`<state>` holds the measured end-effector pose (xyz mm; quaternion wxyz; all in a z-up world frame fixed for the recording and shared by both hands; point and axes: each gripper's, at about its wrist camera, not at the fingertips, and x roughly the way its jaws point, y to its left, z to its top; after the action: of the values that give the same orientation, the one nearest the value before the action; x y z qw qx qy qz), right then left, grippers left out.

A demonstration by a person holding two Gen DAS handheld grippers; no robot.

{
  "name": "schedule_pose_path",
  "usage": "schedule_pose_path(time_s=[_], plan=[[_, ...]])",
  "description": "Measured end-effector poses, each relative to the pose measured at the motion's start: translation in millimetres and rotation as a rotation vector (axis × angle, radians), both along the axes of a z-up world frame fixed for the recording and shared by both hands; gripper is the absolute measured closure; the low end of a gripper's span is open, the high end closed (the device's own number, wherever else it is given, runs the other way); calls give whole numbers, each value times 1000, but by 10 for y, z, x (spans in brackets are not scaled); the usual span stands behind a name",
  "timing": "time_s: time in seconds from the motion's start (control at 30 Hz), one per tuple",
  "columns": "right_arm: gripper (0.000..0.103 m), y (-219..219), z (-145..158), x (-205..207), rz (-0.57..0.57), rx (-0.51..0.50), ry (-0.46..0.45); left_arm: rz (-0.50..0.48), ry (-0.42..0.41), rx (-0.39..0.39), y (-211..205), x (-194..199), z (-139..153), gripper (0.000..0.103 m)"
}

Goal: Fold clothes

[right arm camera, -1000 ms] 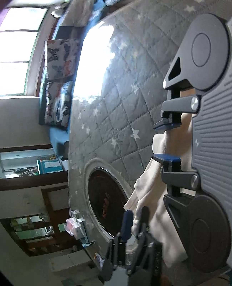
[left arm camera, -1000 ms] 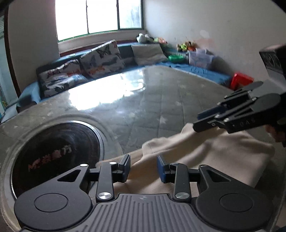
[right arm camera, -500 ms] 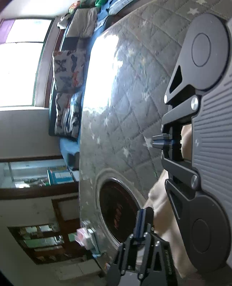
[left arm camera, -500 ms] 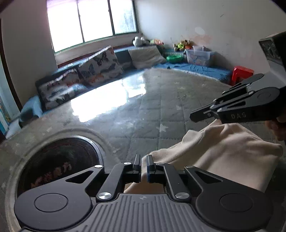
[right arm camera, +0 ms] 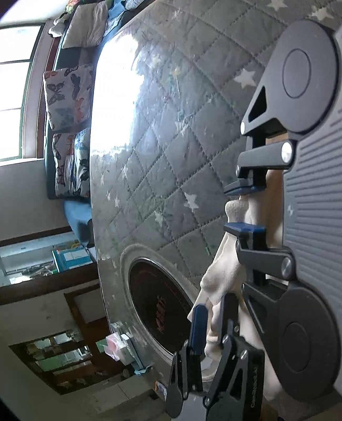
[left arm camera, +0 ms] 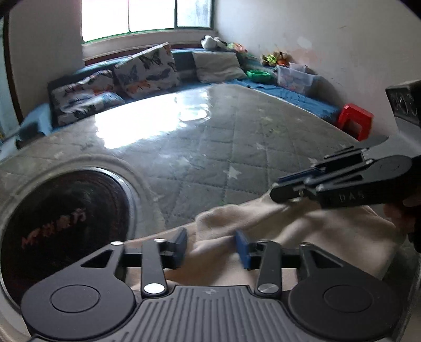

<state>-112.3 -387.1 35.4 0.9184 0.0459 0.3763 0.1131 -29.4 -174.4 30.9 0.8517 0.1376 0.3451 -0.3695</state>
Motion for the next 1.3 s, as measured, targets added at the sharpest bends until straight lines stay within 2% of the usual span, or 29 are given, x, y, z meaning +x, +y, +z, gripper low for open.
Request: schedule_pose_path(time_s=[0.07,0.2,0.27,0.37,0.4,0.47,0.67,0.8,0.87,0.97,1.07,1.17,1.3], plan=[[99,24,22,-25,4,-14,-16,-7,-34,5,-15,-38,24,86],[99,51,120,-95,-20,-48,-91,-8,-108,6,-73,-110,91,87],[99,65,98,-63,-40,-78,-97,-10,-112,29,-140,-95,41,85],[98,96,-29,12,-39,-102,-58,2,-108,47,-187,-61,-49,78],[97,82,-21,7,-41,-95,-59,5,-104,48,-191,-58,-56,78],[94,53,23,-22,-46,-83,-67,11,-109,56,-184,-62,-50,70],[94,48,181,-289,14,-69,-87,28,-105,54,-161,-44,-41,66],[94,36,27,-335,5,-105,-43,36,-113,62,-180,-58,-31,62],[94,-47,-54,-310,-28,-57,-34,49,-124,59,-158,-81,8,58],[94,-87,-54,-306,-34,-38,-32,51,-147,22,-154,-178,131,60],[94,-100,-54,-292,-27,-42,-33,-14,-142,-44,-220,-329,216,62],[94,-159,-32,-285,-30,-20,-26,-71,-130,-22,-376,-394,159,67],[94,-257,101,-383,-45,-33,-47,-73,-101,16,-483,-364,5,68]])
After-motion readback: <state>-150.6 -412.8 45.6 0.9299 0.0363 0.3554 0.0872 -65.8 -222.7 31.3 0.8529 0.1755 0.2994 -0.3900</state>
